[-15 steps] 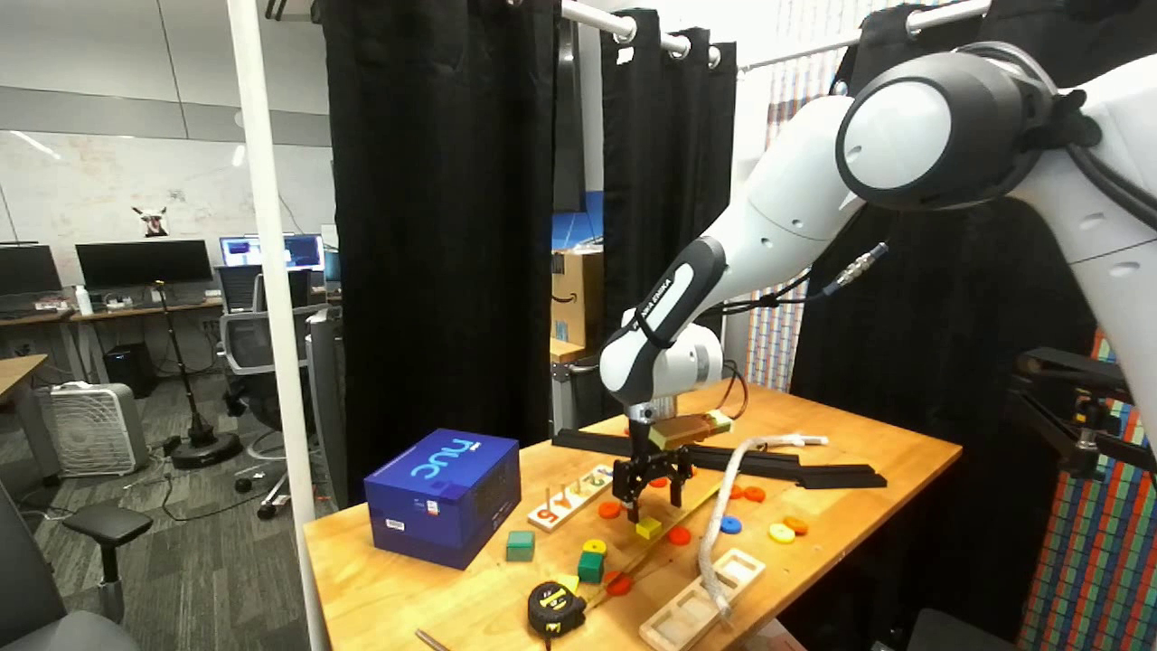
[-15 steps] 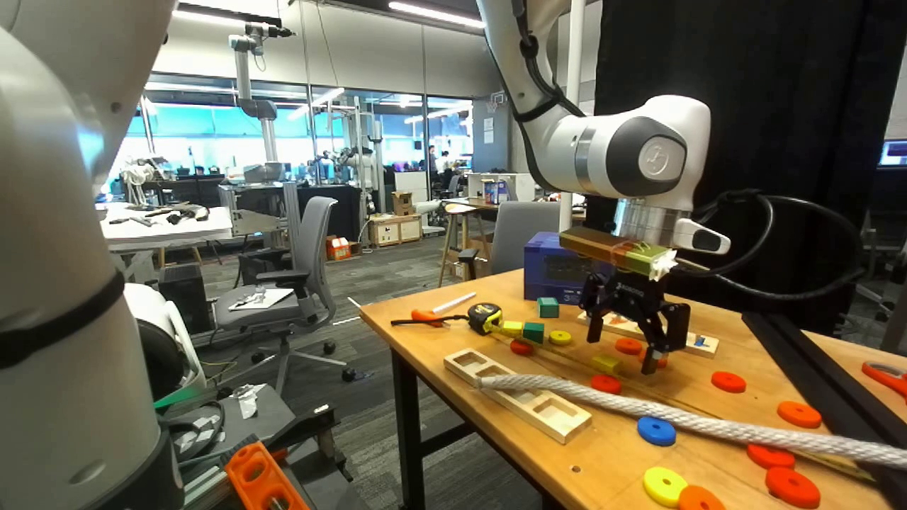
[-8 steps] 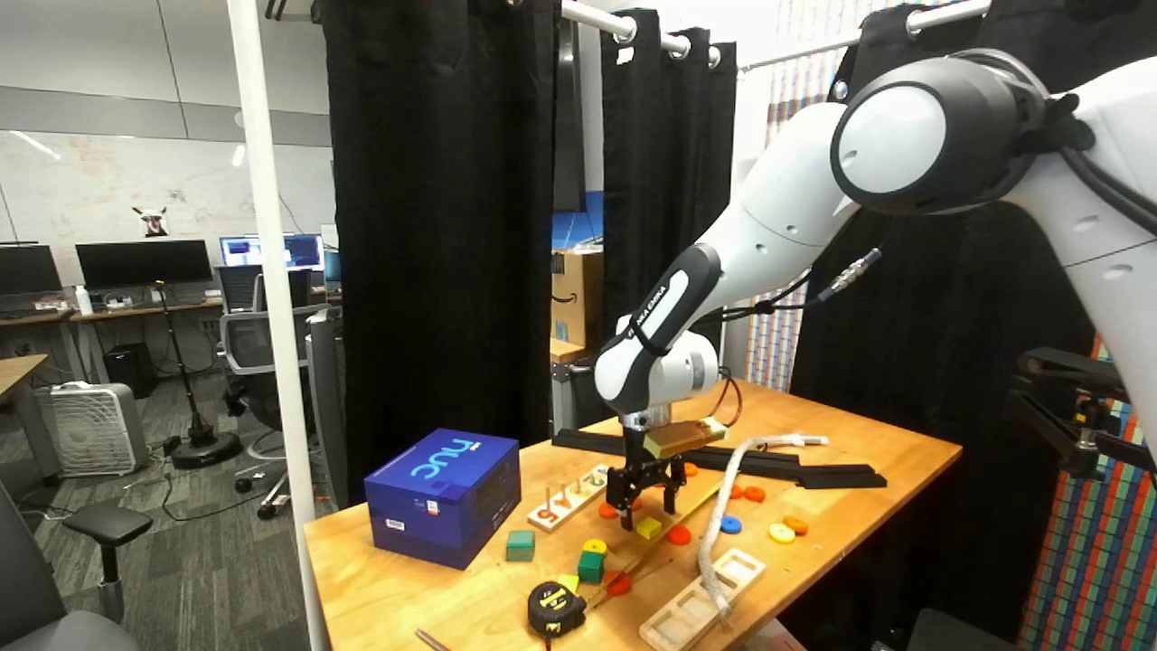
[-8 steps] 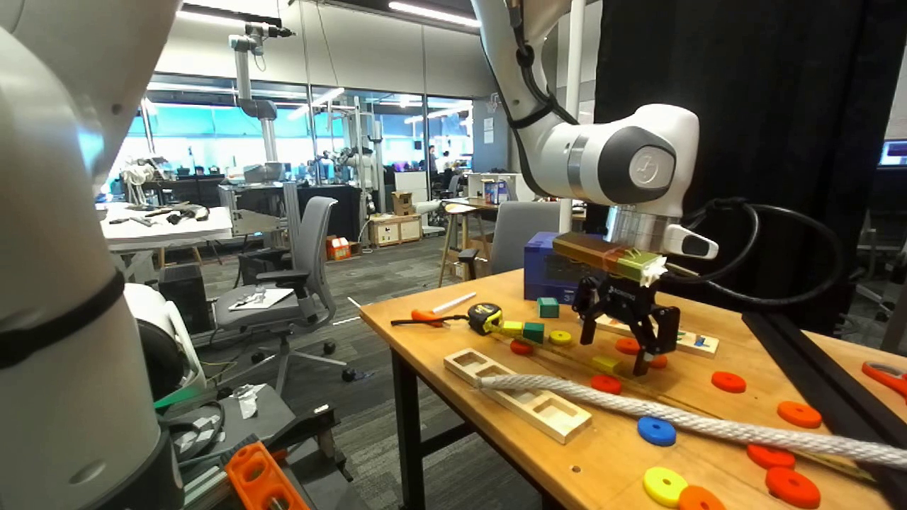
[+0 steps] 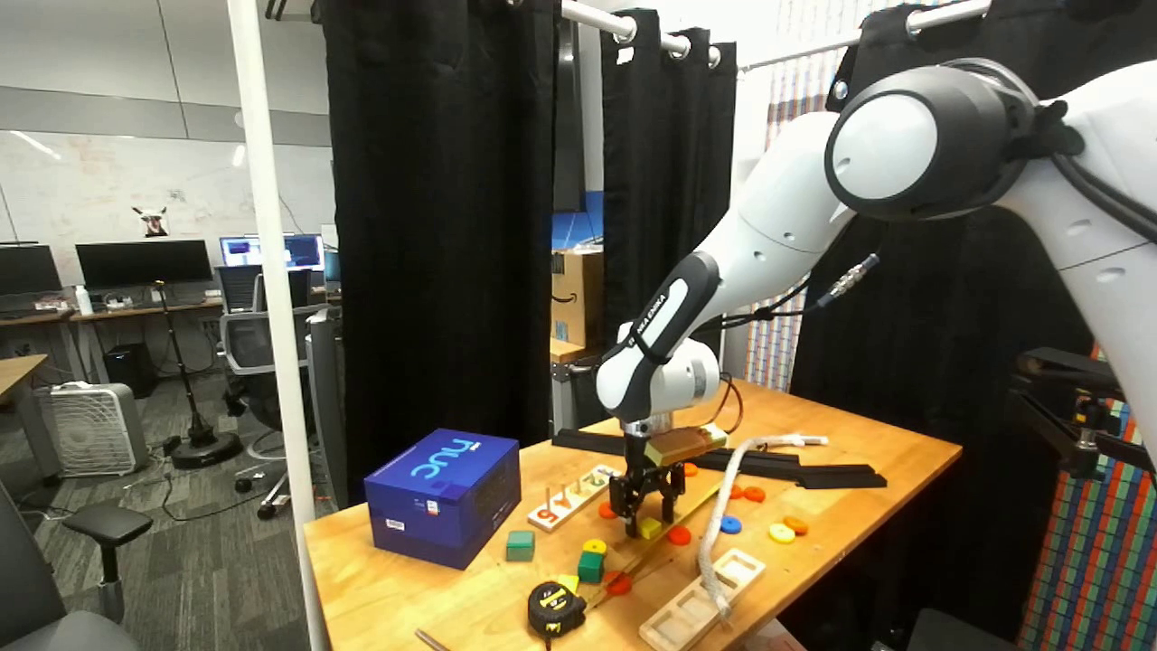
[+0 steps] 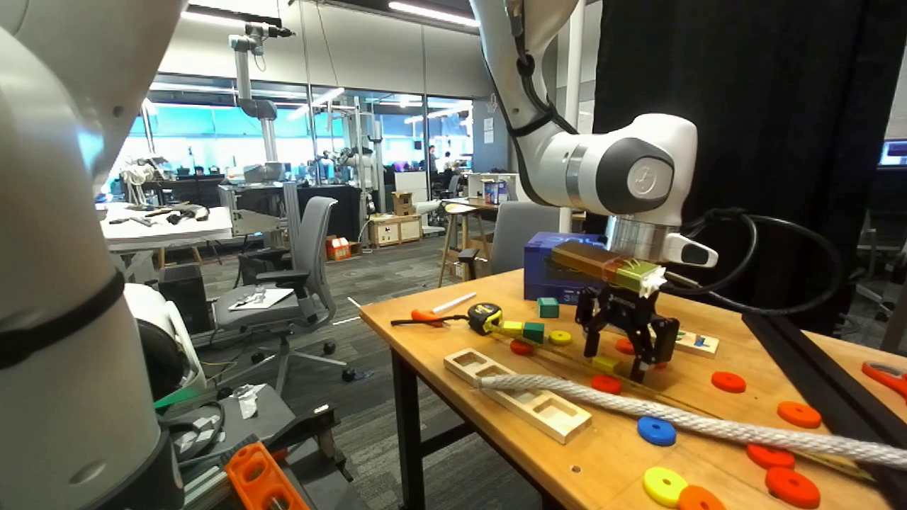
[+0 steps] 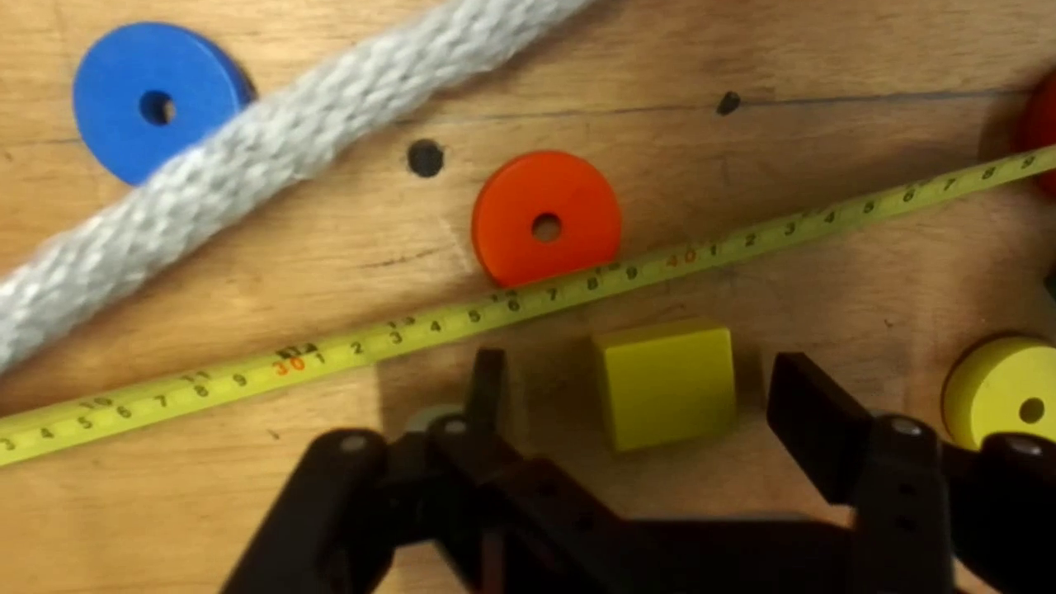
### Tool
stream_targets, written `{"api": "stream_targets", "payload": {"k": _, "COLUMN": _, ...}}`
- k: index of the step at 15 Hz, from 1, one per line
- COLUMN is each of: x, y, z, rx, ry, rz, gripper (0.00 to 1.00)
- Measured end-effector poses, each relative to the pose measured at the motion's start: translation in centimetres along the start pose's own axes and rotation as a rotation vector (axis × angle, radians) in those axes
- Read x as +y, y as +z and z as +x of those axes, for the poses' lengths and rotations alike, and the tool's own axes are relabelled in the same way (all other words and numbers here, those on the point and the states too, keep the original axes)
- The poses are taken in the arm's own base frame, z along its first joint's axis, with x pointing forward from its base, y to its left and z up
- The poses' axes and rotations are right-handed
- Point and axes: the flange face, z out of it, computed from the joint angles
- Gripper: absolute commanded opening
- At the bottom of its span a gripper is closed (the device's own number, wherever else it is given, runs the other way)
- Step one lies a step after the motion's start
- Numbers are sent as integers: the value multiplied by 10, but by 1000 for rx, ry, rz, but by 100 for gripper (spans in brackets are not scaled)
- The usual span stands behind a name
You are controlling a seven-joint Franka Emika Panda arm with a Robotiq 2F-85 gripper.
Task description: Pick up the yellow block on the right and place it on the wooden board
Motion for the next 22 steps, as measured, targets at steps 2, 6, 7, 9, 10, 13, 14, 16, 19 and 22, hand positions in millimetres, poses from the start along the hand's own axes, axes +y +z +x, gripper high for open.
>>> {"api": "stream_targets", "payload": {"k": 2, "x": 4, "y": -2, "z": 1, "rx": 6, "ry": 6, "rz": -2, "gripper": 36}}
{"api": "stream_targets", "payload": {"k": 6, "x": 7, "y": -8, "z": 2, "rx": 20, "ry": 12, "rz": -2, "gripper": 24}}
{"api": "stream_targets", "payload": {"k": 7, "x": 7, "y": -10, "z": 2, "rx": 24, "ry": 11, "rz": -1, "gripper": 25}}
{"api": "stream_targets", "payload": {"k": 9, "x": 7, "y": -9, "z": 1, "rx": 22, "ry": 11, "rz": -1, "gripper": 25}}
{"api": "stream_targets", "payload": {"k": 10, "x": 7, "y": -8, "z": 1, "rx": 20, "ry": 11, "rz": -1, "gripper": 25}}
{"api": "stream_targets", "payload": {"k": 13, "x": 7, "y": -12, "z": -1, "rx": 23, "ry": 12, "rz": -1, "gripper": 25}}
{"api": "stream_targets", "payload": {"k": 14, "x": 7, "y": -14, "z": -3, "rx": 24, "ry": 12, "rz": -2, "gripper": 25}}
{"api": "stream_targets", "payload": {"k": 16, "x": 8, "y": -23, "z": -9, "rx": 30, "ry": 13, "rz": -11, "gripper": 25}}
{"api": "stream_targets", "payload": {"k": 19, "x": 9, "y": -44, "z": -25, "rx": 42, "ry": 14, "rz": -21, "gripper": 25}}
{"api": "stream_targets", "payload": {"k": 22, "x": 4, "y": -67, "z": -43, "rx": 42, "ry": 18, "rz": -22, "gripper": 25}}
